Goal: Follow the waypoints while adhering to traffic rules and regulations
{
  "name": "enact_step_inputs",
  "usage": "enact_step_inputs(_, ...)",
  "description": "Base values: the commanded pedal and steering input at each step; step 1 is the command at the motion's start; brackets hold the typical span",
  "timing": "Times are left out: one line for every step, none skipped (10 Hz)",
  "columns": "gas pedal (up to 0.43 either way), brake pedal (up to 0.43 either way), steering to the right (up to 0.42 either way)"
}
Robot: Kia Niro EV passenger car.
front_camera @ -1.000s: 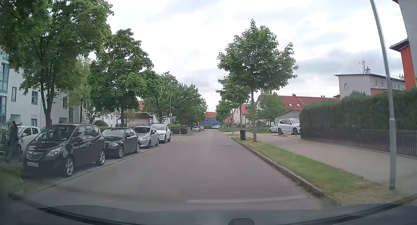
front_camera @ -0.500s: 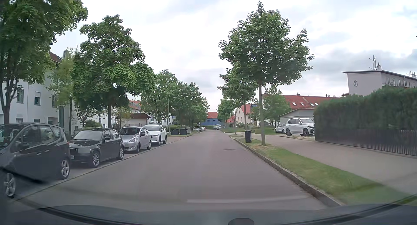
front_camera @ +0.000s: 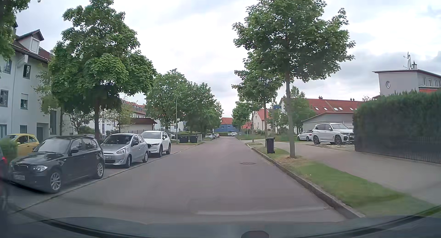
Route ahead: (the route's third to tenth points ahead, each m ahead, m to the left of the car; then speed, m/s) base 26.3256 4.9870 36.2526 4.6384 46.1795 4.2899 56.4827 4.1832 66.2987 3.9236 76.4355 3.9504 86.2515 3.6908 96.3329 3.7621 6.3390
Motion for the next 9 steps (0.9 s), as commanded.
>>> enact_step_inputs(0.169, 0.000, -0.013)
enact_step_inputs(0.169, 0.000, -0.013)
enact_step_inputs(0.169, 0.000, -0.012)
enact_step_inputs(0.169, 0.000, -0.012)
enact_step_inputs(0.169, 0.000, -0.011)
enact_step_inputs(0.169, 0.000, -0.009)
enact_step_inputs(0.169, 0.000, -0.008)
enact_step_inputs(0.169, 0.000, -0.005)
enact_step_inputs(0.169, 0.000, -0.005)
